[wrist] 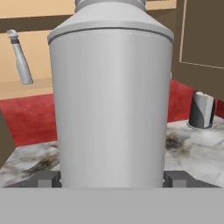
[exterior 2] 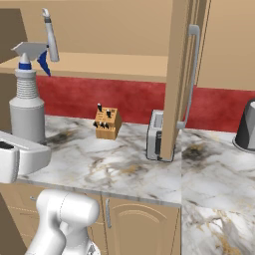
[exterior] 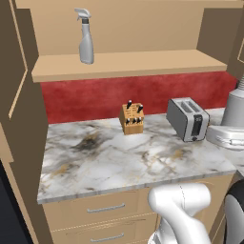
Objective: Locate and retrieve the spray and spray from the cabinet. Place them next to the sink.
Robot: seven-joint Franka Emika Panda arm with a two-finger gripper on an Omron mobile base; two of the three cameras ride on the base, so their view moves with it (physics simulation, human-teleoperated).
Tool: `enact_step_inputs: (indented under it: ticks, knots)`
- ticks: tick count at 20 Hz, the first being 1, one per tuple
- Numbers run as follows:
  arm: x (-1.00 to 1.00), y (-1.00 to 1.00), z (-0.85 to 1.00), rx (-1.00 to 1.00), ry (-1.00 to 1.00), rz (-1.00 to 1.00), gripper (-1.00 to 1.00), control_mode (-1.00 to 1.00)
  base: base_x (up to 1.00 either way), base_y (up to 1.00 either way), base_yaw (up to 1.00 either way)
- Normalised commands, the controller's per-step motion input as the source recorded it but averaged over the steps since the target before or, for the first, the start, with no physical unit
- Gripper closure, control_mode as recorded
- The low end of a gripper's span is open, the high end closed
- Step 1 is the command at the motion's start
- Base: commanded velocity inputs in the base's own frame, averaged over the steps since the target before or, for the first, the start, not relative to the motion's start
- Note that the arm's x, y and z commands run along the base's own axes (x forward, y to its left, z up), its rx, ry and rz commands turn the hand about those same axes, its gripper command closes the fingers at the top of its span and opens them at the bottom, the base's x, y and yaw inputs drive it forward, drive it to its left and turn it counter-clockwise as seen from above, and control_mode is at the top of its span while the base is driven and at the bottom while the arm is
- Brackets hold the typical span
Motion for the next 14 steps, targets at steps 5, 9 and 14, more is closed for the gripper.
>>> enact_step_inputs:
  ticks: [5, 9, 14]
  knots:
    - [0.00, 0.00, 0.00, 0.00, 0.00, 0.00, 1.00, 1.00, -0.19, 0.03, -0.25]
    - [0.00, 0.00, 0.00, 0.00, 0.00, 0.00, 1.00, 1.00, -0.19, 0.00, -0.45]
    - [0.00, 0.00, 0.00, 0.00, 0.00, 0.00, 1.00, 1.00, -0.20, 0.00, -0.46]
